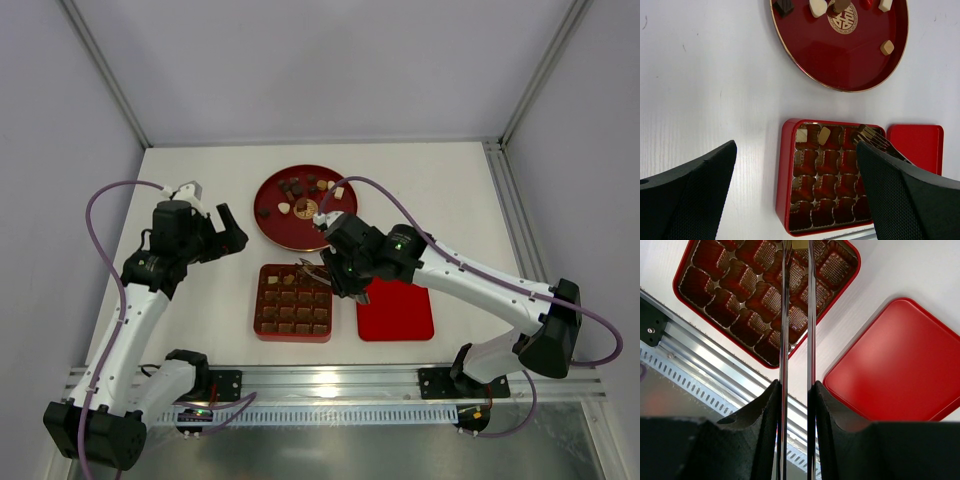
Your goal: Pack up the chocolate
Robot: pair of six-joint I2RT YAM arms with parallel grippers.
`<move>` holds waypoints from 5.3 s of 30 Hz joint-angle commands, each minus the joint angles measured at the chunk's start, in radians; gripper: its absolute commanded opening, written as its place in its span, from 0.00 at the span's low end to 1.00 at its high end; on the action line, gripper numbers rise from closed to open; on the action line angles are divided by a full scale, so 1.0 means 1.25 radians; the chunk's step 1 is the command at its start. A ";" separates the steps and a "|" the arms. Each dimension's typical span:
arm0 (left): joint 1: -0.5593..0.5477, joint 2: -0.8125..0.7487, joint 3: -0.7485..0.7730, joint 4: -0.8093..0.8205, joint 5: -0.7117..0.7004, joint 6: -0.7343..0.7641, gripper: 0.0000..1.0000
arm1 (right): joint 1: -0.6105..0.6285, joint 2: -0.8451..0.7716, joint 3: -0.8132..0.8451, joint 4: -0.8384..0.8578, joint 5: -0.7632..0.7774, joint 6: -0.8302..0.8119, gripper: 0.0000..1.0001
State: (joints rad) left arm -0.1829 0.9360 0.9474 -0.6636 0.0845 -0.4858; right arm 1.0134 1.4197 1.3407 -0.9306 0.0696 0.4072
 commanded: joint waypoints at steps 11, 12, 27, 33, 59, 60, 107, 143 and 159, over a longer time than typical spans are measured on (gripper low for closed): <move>0.000 -0.001 0.002 0.007 0.011 0.013 1.00 | 0.009 -0.024 -0.002 0.027 0.017 0.009 0.34; 0.000 0.000 0.002 0.007 0.010 0.012 1.00 | 0.009 -0.024 -0.002 0.025 0.015 0.010 0.34; 0.000 -0.001 0.002 0.007 0.011 0.013 0.99 | 0.010 -0.028 0.001 0.023 0.020 0.006 0.38; -0.001 0.000 0.000 0.007 0.011 0.012 1.00 | 0.009 -0.021 0.045 0.003 0.039 -0.023 0.38; 0.000 0.004 0.000 0.007 0.009 0.013 1.00 | -0.243 0.522 0.655 -0.025 -0.078 -0.191 0.43; 0.000 0.005 0.000 0.007 0.008 0.013 1.00 | -0.243 0.538 0.661 -0.027 -0.078 -0.188 0.43; 0.000 0.005 0.002 0.007 0.016 0.012 1.00 | -0.243 0.642 0.702 -0.031 -0.062 -0.174 0.41; 0.000 0.004 0.002 0.007 0.016 0.012 1.00 | -0.241 0.511 0.610 0.002 -0.026 -0.171 0.33; 0.000 0.005 0.002 0.007 0.017 0.012 1.00 | -0.240 0.293 0.425 0.027 -0.045 -0.141 0.32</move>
State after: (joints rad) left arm -0.1829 0.9455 0.9474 -0.6636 0.0910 -0.4858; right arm 0.7113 1.9224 1.9114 -0.9386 0.0200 0.2100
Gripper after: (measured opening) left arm 0.996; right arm 0.343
